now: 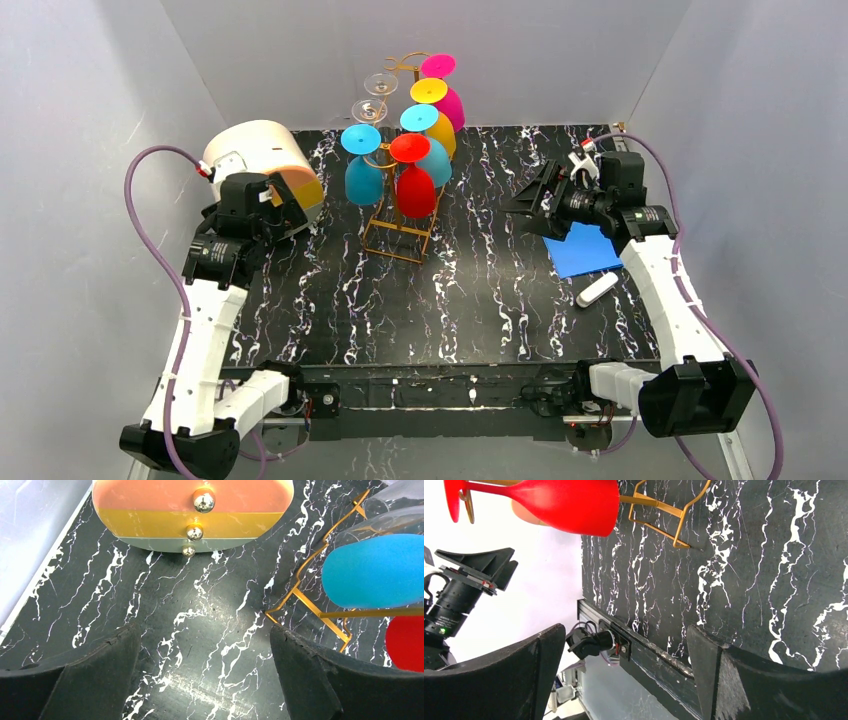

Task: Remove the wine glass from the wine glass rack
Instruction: Pick up the wine glass from the wine rack.

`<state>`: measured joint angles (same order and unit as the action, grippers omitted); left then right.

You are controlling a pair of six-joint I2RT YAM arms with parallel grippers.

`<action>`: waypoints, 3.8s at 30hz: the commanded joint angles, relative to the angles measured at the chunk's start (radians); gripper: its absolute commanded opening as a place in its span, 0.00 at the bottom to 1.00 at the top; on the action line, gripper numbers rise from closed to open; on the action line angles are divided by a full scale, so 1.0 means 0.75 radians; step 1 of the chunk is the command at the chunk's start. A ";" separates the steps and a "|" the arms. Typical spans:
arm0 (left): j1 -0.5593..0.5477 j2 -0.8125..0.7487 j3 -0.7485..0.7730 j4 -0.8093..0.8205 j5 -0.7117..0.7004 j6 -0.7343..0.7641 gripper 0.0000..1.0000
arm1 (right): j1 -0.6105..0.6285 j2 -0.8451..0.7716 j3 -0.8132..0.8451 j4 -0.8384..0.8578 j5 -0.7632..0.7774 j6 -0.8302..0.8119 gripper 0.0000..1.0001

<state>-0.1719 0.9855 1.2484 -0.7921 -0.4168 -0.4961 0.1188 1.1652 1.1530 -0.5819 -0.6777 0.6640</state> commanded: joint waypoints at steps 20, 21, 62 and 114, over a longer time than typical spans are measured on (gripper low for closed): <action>0.004 -0.230 -0.165 0.228 0.335 -0.020 0.98 | 0.024 -0.071 -0.040 0.734 -0.273 0.514 0.98; 0.004 -0.229 -0.179 0.234 0.369 -0.024 0.98 | 0.037 -0.053 -0.010 0.758 -0.277 0.548 0.96; 0.004 -0.120 -0.303 0.299 0.738 0.025 0.84 | 0.488 0.647 0.584 0.821 0.086 0.721 0.46; 0.004 -0.079 -0.198 0.174 0.796 0.137 0.14 | 0.493 0.702 0.869 0.358 0.187 0.572 0.19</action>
<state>-0.1719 0.9279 1.0676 -0.6312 0.1482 -0.4076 0.4854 1.6905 1.7702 -0.3145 -0.5087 1.1172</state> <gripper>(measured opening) 0.133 0.134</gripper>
